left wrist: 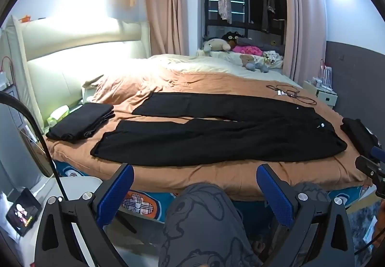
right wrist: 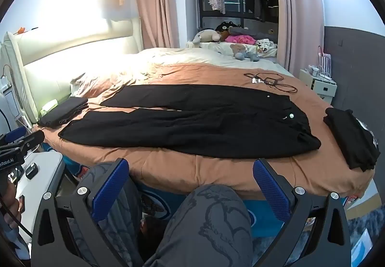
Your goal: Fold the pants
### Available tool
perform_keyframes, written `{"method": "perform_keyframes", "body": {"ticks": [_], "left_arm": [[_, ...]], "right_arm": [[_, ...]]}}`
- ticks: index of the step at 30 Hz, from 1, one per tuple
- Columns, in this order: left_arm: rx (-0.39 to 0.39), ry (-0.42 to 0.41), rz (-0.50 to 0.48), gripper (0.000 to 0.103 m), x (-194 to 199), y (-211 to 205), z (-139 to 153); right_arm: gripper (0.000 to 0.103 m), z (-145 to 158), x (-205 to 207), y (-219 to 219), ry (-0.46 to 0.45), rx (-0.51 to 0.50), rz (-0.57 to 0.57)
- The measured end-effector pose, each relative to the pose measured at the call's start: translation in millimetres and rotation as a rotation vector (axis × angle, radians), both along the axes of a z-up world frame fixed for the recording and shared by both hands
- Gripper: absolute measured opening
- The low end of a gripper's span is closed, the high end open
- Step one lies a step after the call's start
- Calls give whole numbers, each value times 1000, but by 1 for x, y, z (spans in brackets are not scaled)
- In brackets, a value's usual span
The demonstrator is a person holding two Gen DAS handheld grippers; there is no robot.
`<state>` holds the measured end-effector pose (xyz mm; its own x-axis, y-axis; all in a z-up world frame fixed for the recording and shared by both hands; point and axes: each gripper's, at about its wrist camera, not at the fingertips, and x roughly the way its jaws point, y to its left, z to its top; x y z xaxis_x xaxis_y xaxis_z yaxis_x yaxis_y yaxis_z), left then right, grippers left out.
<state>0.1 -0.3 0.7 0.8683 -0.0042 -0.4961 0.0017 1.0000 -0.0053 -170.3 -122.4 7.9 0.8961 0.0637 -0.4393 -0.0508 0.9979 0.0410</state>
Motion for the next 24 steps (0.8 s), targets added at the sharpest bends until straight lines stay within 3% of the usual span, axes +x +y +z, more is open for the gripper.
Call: {"method": "perform_keyframes", "body": {"ticks": [4,6,24], "left_arm": [[-7,-45,-14,103,-11,-1,6],[-15,-50,-21,103,-15,-3,8],[-44,-98,-36,103,-49,-2,16]], "right_arm": [[103,0,-3,-6,4,3,5],[103,0,-7,3,-3,-35,1],[103,3,-27,8,-39,-34,6]]}}
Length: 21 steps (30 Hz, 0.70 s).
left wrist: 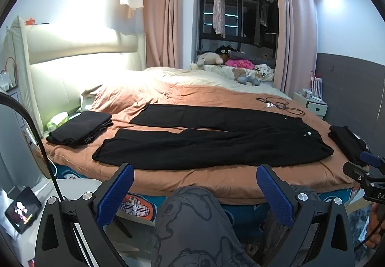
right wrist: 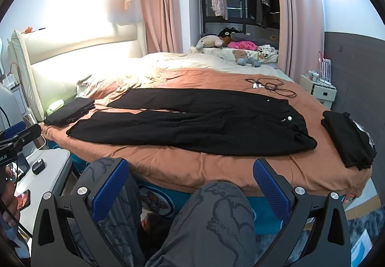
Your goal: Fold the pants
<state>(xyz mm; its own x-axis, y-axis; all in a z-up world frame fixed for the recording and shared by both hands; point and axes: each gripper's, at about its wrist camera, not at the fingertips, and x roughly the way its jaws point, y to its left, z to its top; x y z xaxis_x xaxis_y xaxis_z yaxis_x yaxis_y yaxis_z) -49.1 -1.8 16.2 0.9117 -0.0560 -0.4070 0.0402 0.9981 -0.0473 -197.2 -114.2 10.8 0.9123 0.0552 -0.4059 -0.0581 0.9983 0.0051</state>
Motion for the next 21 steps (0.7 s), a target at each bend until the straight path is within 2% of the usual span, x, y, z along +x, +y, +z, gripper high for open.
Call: {"method": "perform_keyframes", "body": {"ticks": [9,21], "left_arm": [[-10,-17,-1,103,-12,5,2],[-20,-6,11,103,-7,11,-3]], "right_arm": [[103,2,-8,0,-8,4,-9],[103,-1,-6,1,-4,3,-4]]}}
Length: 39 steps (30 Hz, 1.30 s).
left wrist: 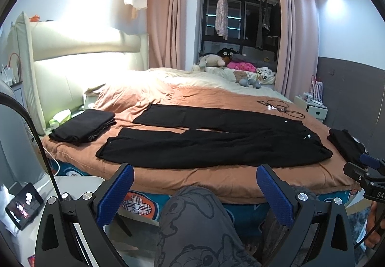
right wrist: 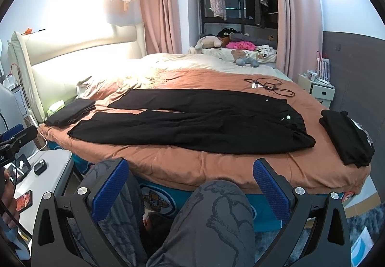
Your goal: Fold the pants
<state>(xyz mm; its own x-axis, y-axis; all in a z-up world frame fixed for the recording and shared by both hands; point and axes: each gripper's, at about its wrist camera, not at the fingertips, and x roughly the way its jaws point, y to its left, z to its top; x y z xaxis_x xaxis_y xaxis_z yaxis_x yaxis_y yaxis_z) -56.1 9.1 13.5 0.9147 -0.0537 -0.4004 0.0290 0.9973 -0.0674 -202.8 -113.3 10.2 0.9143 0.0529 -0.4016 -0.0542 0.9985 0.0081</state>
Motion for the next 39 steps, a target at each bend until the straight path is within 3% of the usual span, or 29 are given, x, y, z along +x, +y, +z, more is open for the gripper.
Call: {"method": "perform_keyframes", "body": {"ticks": [39], "left_arm": [[9,21,-11,103,19,1,-1]], "right_arm": [[103,1,13,-3,13,22,-25]]}}
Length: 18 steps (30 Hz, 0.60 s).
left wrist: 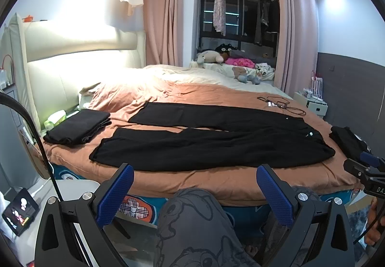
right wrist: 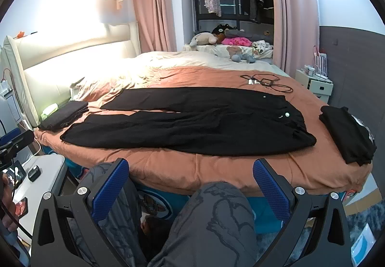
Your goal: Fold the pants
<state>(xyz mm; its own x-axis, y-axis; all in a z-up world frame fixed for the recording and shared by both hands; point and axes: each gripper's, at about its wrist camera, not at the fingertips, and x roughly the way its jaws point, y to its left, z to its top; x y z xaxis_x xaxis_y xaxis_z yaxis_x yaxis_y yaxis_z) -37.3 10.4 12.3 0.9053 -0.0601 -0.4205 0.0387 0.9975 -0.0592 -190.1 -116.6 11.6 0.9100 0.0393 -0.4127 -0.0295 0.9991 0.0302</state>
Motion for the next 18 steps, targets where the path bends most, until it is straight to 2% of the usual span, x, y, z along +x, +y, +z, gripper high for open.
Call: {"method": "perform_keyframes", "body": {"ticks": [12,18], "left_arm": [[-18,41,34,103,36,10,-7],[-24,72,112,103,68,21,-17]], "right_arm": [[103,-2,23,-13,31,35,-23],[103,5,41,-31,41,66,-54]]}}
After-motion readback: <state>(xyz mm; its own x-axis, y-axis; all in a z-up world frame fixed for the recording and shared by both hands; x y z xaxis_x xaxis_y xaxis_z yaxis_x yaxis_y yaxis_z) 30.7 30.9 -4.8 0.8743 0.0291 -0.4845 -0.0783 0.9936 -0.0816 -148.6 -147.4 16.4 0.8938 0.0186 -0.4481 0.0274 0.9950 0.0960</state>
